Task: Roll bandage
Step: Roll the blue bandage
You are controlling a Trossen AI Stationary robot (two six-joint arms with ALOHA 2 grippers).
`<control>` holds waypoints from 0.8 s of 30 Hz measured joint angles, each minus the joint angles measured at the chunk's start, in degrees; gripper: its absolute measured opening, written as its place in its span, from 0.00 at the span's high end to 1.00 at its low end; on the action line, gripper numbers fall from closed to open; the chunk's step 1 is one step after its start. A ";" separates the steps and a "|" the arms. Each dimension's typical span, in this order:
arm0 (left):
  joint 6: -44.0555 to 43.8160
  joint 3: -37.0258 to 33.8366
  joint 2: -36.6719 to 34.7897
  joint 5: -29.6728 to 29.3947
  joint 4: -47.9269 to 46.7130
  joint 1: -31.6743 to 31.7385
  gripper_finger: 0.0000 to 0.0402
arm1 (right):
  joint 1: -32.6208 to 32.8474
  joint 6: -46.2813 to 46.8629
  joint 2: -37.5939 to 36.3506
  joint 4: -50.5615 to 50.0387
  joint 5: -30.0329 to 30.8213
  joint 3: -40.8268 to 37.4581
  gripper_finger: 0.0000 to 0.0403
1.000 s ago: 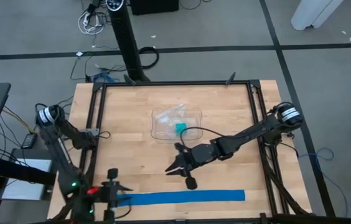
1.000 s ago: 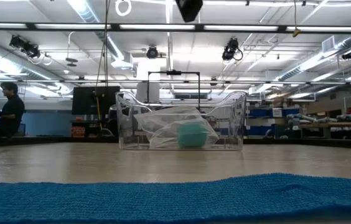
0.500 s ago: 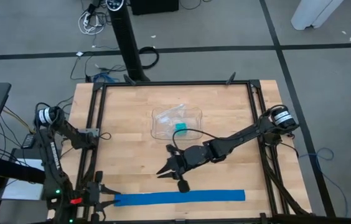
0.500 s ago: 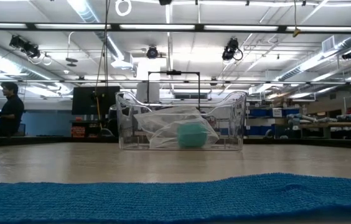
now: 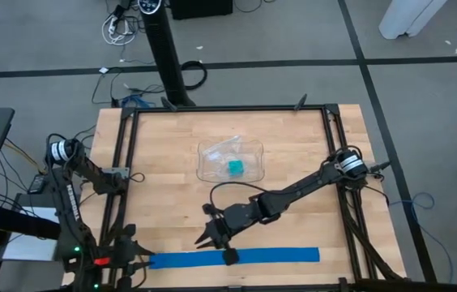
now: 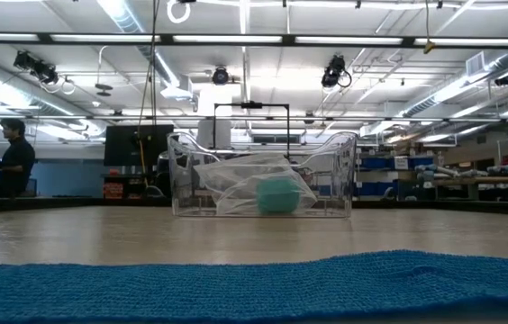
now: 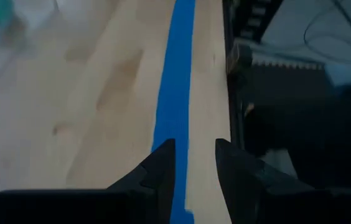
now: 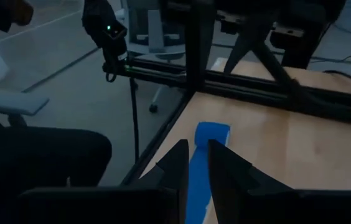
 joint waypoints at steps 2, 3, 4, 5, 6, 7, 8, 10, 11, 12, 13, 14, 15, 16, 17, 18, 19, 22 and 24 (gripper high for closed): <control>-0.15 0.30 0.00 4.59 -1.02 0.83 0.70 | -0.30 -0.37 0.25 -2.17 -0.62 -0.01 0.85; -0.15 0.87 0.00 7.32 -2.02 1.34 0.70 | -0.39 -0.48 0.13 -4.01 -0.61 -0.03 0.85; -0.19 1.67 0.00 10.06 -3.35 1.94 0.70 | -0.53 -0.48 -0.13 -6.23 -0.57 -0.04 0.85; -0.17 2.60 0.00 12.60 -4.91 2.68 0.70 | -0.69 -0.29 -0.31 -8.09 -0.57 -0.04 0.86; -0.15 3.56 0.00 15.19 -6.65 3.48 0.70 | -0.75 0.22 -0.67 -9.54 -0.57 -0.04 0.86; 0.03 4.49 0.00 17.44 -8.61 4.34 0.70 | -0.75 0.74 -0.91 -11.06 -0.56 -0.04 0.86; 0.67 5.56 0.00 19.62 -10.50 5.27 0.70 | -0.75 1.36 -0.99 -11.67 -0.51 -0.04 0.86; 3.08 7.59 -0.02 23.39 -12.57 7.06 0.70 | -0.56 1.82 -1.02 -13.32 -0.40 -0.02 0.86; 4.10 8.15 -0.09 25.12 -12.90 8.04 0.70 | -0.33 2.02 -1.02 -14.31 -0.37 -0.04 0.86; 5.23 8.37 -0.09 27.11 -13.06 9.07 0.70 | -0.11 2.06 -1.02 -14.97 -0.39 -0.04 0.86; 6.36 8.35 -0.06 29.04 -13.09 10.07 0.70 | 0.06 2.05 -1.02 -15.53 -0.37 -0.04 0.86; 7.22 8.35 0.26 30.81 -13.05 11.13 0.70 | 0.15 2.05 -1.04 -16.31 -0.12 -0.04 0.86; 7.97 8.36 0.77 32.62 -12.90 12.17 0.70 | 0.28 2.06 -1.18 -17.33 0.32 -0.04 0.86; 9.27 8.35 1.47 34.67 -12.85 13.19 0.70 | 0.43 2.05 -1.28 -18.45 0.94 -0.04 0.86; 10.37 8.35 2.36 37.16 -12.59 14.11 0.70 | 0.50 2.05 -1.33 -18.96 1.57 -0.04 0.86; 11.46 8.35 3.22 39.07 -12.05 14.99 0.70 | 0.54 2.01 -1.70 -19.67 2.31 -0.04 0.87; 12.43 8.33 3.98 40.45 -11.78 15.72 0.70 | 0.52 1.91 -2.02 -20.40 2.96 -0.04 0.87; 15.07 8.33 6.31 44.55 -10.61 17.39 0.70 | 0.52 1.12 -2.81 -21.46 4.00 -0.03 0.87; 16.39 8.31 7.56 46.95 -9.43 18.19 0.70 | 0.41 0.40 -3.16 -22.55 4.67 -0.04 0.87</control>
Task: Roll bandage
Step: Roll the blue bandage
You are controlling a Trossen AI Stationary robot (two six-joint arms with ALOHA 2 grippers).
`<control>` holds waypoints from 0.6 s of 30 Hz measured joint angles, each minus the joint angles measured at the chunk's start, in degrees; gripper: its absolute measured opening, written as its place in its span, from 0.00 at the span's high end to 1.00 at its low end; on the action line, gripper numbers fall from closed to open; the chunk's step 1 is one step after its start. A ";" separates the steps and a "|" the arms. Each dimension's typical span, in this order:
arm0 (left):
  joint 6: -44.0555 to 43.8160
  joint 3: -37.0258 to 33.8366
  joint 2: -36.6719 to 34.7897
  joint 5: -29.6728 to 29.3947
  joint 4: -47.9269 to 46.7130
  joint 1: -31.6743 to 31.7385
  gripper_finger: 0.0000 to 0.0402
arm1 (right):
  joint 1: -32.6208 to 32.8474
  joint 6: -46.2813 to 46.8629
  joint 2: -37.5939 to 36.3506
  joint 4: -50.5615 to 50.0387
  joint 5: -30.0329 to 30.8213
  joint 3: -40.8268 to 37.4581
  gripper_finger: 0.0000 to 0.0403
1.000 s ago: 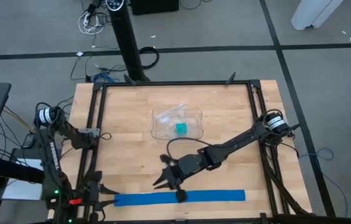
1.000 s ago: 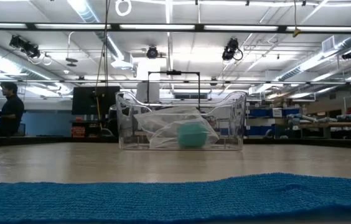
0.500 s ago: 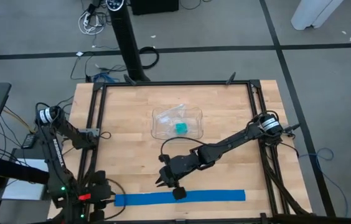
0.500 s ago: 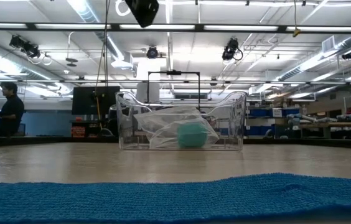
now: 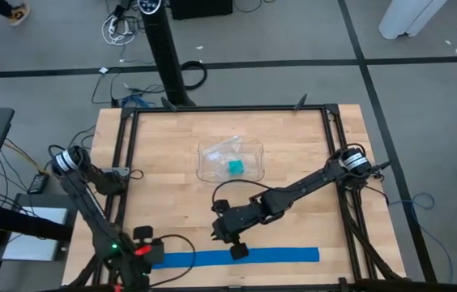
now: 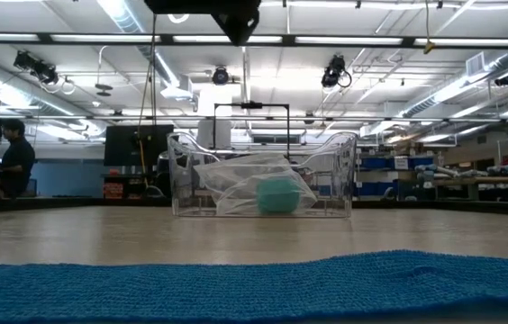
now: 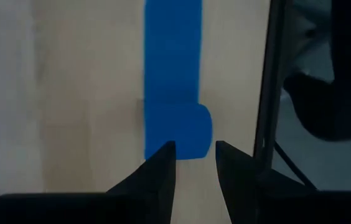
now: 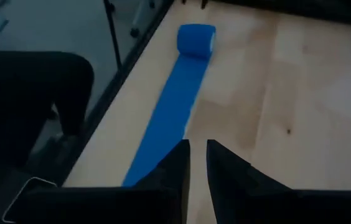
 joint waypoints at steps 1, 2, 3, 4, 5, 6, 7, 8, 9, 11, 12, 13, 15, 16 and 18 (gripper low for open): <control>0.31 0.00 0.55 0.95 0.77 0.38 0.70 | 0.00 -0.26 -0.39 -1.43 0.77 0.00 0.87; 0.63 0.00 1.00 1.52 1.66 0.63 0.70 | -0.01 -0.30 -0.81 -2.55 1.43 -0.02 0.87; 0.98 0.00 1.58 1.89 2.26 0.73 0.70 | -0.02 -0.38 -1.25 -2.89 2.05 -0.02 0.87; 1.26 0.00 2.03 2.30 2.38 0.87 0.70 | -0.04 -0.51 -1.72 -3.71 2.68 -0.02 0.87; 1.42 0.00 2.63 3.01 2.33 1.02 0.70 | -0.04 -0.81 -2.08 -4.41 3.01 -0.02 0.87; 1.45 0.00 3.20 3.38 2.44 1.07 0.70 | -0.02 -0.95 -2.31 -4.43 3.13 -0.04 0.88; 1.54 0.00 3.87 3.63 2.44 1.07 0.70 | 0.01 -1.10 -2.58 -4.14 3.11 -0.38 0.88; 1.59 0.00 4.48 4.05 2.47 1.07 0.70 | 0.02 -1.21 -2.91 -4.48 3.12 -0.76 0.88; 1.65 0.00 5.15 4.56 2.49 1.07 0.70 | 0.02 -1.12 -3.28 -4.35 3.21 -1.27 0.88; 1.72 0.00 6.27 4.70 2.55 1.05 0.70 | 0.04 -0.36 -4.33 -4.08 3.47 -3.14 0.88; 1.73 0.00 6.74 4.72 2.54 1.05 0.70 | 0.04 0.16 -4.96 -3.55 3.85 -4.20 0.88; 1.75 0.00 7.06 4.68 2.48 1.05 0.70 | 0.07 0.80 -5.56 -3.05 4.06 -5.33 0.88; 1.80 0.06 7.40 4.45 2.44 1.05 0.70 | 0.07 1.79 -6.82 -1.31 4.22 -7.70 0.88; 1.79 0.07 7.53 4.14 2.37 1.05 0.70 | 0.07 2.20 -7.38 -0.26 4.24 -8.80 0.88; 1.81 0.07 7.59 3.02 2.32 1.06 0.70 | 0.10 3.05 -8.43 1.88 4.33 -10.73 0.89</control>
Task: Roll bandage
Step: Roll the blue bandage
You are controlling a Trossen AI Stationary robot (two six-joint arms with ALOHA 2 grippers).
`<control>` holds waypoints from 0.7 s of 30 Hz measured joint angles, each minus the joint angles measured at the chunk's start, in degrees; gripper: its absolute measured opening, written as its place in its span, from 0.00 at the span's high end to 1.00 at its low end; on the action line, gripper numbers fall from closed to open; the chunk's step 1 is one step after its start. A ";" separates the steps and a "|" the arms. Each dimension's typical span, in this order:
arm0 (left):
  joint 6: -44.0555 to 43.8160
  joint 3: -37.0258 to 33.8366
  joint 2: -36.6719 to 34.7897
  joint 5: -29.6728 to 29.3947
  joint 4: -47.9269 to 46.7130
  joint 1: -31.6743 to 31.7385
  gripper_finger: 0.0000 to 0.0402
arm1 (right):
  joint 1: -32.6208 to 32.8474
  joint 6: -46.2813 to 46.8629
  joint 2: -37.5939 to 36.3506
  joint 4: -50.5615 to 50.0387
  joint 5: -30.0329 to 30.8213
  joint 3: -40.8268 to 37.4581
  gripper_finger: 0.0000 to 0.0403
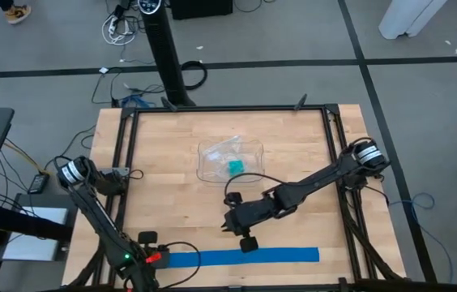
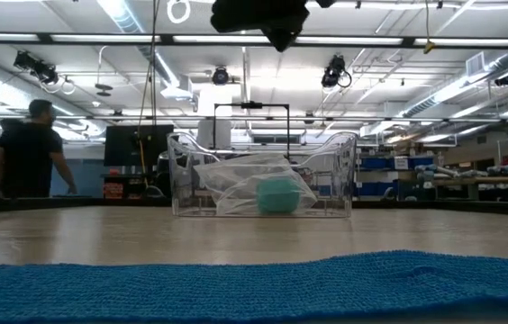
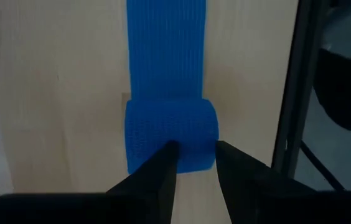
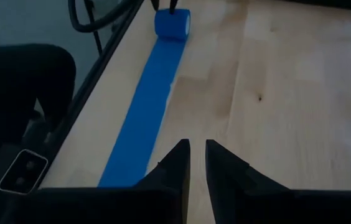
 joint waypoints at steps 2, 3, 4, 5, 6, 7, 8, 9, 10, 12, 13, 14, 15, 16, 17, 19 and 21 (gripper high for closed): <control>0.00 0.02 0.00 -0.68 -0.06 0.22 0.70 | 0.06 0.72 -1.03 1.98 0.04 -2.03 0.89; -0.03 0.02 0.00 -1.29 -0.02 0.26 0.70 | 0.22 1.06 -1.54 2.79 0.07 -2.86 0.89; -0.09 0.02 0.00 -1.69 0.02 0.29 0.70 | 0.27 1.38 -2.02 3.27 0.10 -3.64 0.89; -0.11 0.02 0.01 -1.88 0.01 0.37 0.70 | 0.29 1.65 -2.44 3.72 0.20 -4.27 0.89; -0.10 0.02 0.02 -2.30 0.00 0.36 0.70 | 0.40 1.80 -2.89 4.17 0.49 -4.90 0.89; -0.10 0.02 0.02 -2.85 -0.01 0.34 0.70 | 0.48 2.11 -3.33 4.35 0.63 -5.48 0.89; -0.07 0.02 0.02 -3.30 0.01 0.34 0.70 | 0.65 2.24 -3.60 4.34 1.04 -5.81 0.89; -0.08 0.02 0.04 -4.01 0.08 0.36 0.70 | 0.84 2.26 -3.82 4.36 1.47 -6.02 0.89; -0.08 0.02 0.06 -5.01 0.14 0.36 0.70 | 1.08 2.28 -3.92 4.15 1.75 -6.11 0.89; -0.07 0.02 0.25 -6.47 0.09 0.60 0.70 | 1.51 2.29 -3.94 4.25 1.83 -6.13 0.89; -0.06 0.02 0.48 -6.82 0.20 0.79 0.70 | 1.70 2.29 -3.94 4.21 1.83 -6.13 0.89; -0.06 0.02 0.86 -7.18 0.52 1.01 0.70 | 1.86 2.29 -3.94 4.19 1.99 -6.13 0.89; 0.03 0.04 1.29 -7.47 1.01 1.19 0.70 | 2.03 2.36 -3.94 4.22 2.29 -6.13 0.89; 0.36 0.08 1.78 -7.62 1.59 1.33 0.70 | 2.20 2.50 -3.94 4.16 2.81 -6.13 0.89; 1.22 0.13 2.44 -7.78 2.40 1.52 0.70 | 2.28 2.65 -3.94 4.15 3.26 -6.13 0.89; 2.74 0.11 3.74 -8.78 4.43 1.94 0.70 | 2.28 2.67 -3.94 4.19 3.97 -6.13 0.89; 3.08 0.10 4.82 -9.61 5.94 2.30 0.70 | 2.28 2.72 -3.94 4.21 4.06 -6.13 0.89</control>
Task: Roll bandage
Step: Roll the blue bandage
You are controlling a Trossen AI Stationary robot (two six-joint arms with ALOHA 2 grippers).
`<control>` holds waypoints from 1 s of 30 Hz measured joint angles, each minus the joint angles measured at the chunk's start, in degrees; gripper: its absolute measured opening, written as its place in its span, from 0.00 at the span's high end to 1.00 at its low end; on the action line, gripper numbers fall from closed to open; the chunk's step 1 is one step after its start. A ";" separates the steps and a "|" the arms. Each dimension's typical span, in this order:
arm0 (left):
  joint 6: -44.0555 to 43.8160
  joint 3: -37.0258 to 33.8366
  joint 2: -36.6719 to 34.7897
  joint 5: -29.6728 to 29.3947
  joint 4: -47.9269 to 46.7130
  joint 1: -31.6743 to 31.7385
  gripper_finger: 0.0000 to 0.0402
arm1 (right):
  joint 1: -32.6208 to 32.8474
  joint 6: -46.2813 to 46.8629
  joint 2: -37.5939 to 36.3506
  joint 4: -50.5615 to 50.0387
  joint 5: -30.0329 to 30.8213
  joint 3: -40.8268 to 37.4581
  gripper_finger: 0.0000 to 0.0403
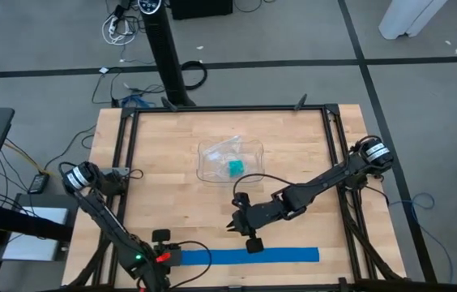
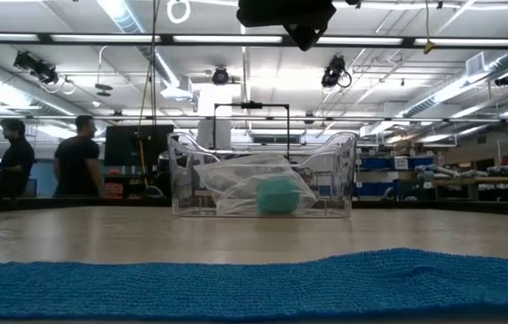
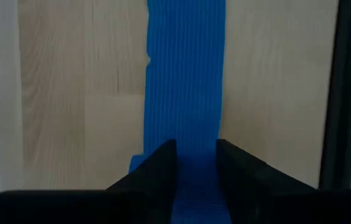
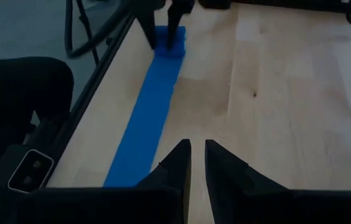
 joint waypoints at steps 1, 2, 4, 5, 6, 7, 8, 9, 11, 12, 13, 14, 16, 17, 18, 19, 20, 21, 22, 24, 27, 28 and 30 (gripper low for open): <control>-0.01 -0.02 0.28 -0.43 0.36 0.24 0.70 | 0.00 0.19 0.00 -0.03 0.00 0.00 0.89; -0.03 -0.02 0.45 -0.78 0.67 0.42 0.70 | 0.00 0.38 0.00 -0.07 0.02 0.00 0.89; -0.01 -0.13 0.61 -1.85 1.65 0.59 0.70 | 0.00 0.60 0.00 -0.08 0.08 0.00 0.89; 0.16 -0.20 0.65 -2.42 2.29 0.80 0.70 | 0.00 0.75 0.00 -0.09 0.08 0.00 0.89; 0.70 -0.26 0.68 -2.84 2.95 0.93 0.70 | 0.00 0.99 -0.01 -0.08 0.08 0.00 0.89; 1.33 -0.20 0.76 -3.28 3.55 1.08 0.70 | 0.00 1.09 -0.12 -0.15 0.07 0.00 0.89; 1.89 0.07 0.87 -3.83 3.75 1.12 0.70 | 0.00 1.16 -0.28 -0.16 0.08 0.00 0.89; 2.63 0.37 0.90 -4.22 4.07 1.20 0.70 | 0.01 1.16 -0.47 -0.05 0.27 0.00 0.89; 3.59 1.24 0.91 -5.66 4.54 1.62 0.70 | 0.24 1.16 -0.90 -0.11 1.51 0.00 0.89; 4.08 1.75 0.89 -6.50 4.50 1.81 0.70 | 0.26 1.15 -0.94 0.06 2.07 0.00 0.89; 4.59 2.22 0.87 -7.63 4.45 2.03 0.70 | 0.33 1.11 -1.03 -0.01 2.53 0.00 0.89; 5.34 2.75 0.87 -8.75 4.35 2.19 0.70 | 0.39 1.10 -1.13 -0.28 2.87 -0.02 0.89; 6.01 4.02 0.87 -10.86 4.13 2.51 0.70 | 0.44 1.15 -1.29 -0.07 3.19 -0.02 0.89; 6.21 4.64 0.84 -11.57 4.03 2.57 0.70 | 0.64 1.15 -1.33 -0.07 3.47 -0.02 0.89; 6.20 5.31 0.80 -11.80 3.46 2.68 0.70 | 0.79 1.15 -1.33 -0.07 3.81 -0.02 0.89; 6.17 6.12 0.80 -11.87 2.19 2.82 0.70 | 0.97 1.15 -1.33 -0.16 4.09 -0.02 0.89; 5.88 7.20 0.80 -11.82 0.40 2.86 0.70 | 1.08 1.15 -1.33 -0.17 4.29 -0.02 0.89; 5.46 8.43 0.80 -11.82 -1.63 2.87 0.70 | 1.26 1.21 -1.33 -0.13 4.43 -0.02 0.89; 4.65 9.60 0.74 -11.82 -3.82 2.87 0.70 | 1.46 1.46 -1.33 -0.15 4.50 -0.02 0.89; 2.80 11.66 0.63 -11.47 -8.49 2.86 0.70 | 1.92 1.82 -1.33 -0.26 4.50 -0.02 0.89; -0.40 15.03 0.65 -11.45 -17.51 2.33 0.70 | 2.46 2.00 -1.05 0.17 4.55 -0.02 0.89; -1.73 16.24 0.63 -12.68 -20.34 1.88 0.70 | 2.54 2.32 -0.85 0.24 4.52 0.00 0.89; -4.29 18.51 0.59 -17.41 -24.46 0.99 0.70 | 2.64 2.90 -0.74 0.06 4.50 -0.35 0.89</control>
